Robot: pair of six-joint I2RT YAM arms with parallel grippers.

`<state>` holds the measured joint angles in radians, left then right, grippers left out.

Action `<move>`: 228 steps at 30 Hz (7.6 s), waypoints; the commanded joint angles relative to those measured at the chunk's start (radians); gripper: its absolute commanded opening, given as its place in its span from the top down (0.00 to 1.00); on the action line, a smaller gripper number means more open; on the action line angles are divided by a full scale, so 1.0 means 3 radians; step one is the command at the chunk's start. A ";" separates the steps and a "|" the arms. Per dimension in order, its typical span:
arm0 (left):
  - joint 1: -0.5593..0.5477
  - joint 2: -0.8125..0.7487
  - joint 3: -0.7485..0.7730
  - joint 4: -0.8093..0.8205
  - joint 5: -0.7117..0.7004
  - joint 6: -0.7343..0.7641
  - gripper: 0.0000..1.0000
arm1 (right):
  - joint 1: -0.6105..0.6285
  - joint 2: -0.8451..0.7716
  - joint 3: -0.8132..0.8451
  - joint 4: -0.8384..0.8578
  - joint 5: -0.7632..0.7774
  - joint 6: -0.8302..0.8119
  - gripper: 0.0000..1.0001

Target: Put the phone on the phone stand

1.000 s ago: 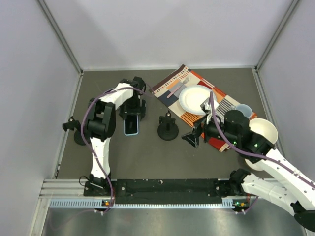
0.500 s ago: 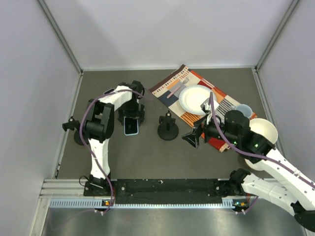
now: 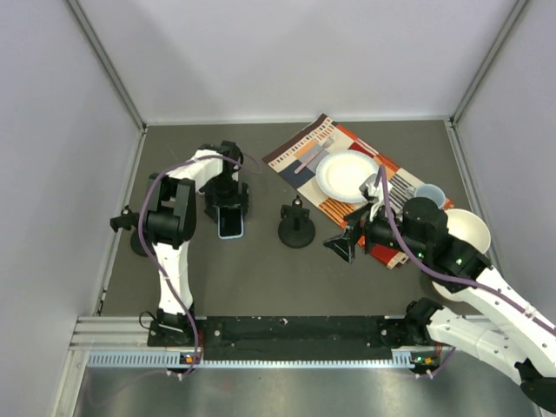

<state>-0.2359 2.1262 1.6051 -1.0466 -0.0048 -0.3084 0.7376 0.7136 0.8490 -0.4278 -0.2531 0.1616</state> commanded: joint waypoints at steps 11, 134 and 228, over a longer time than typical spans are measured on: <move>0.0009 -0.0179 -0.0267 0.0293 -0.0189 -0.0025 0.90 | 0.0011 0.0076 0.0146 -0.0021 0.0020 0.0116 0.01; -0.2031 -0.4208 -0.1807 0.2891 0.2375 -0.0414 1.00 | 0.0875 0.0470 0.0775 0.0899 -0.0879 0.0413 1.00; -0.2123 -0.4187 -0.0974 0.0774 0.0340 0.0026 1.00 | 0.0845 0.0486 0.0223 0.0511 0.0369 0.0447 0.01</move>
<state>-0.8730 0.9688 1.2404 -0.7227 0.4168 -0.2752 0.9916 0.9154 0.8909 -0.2398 -0.5068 0.2543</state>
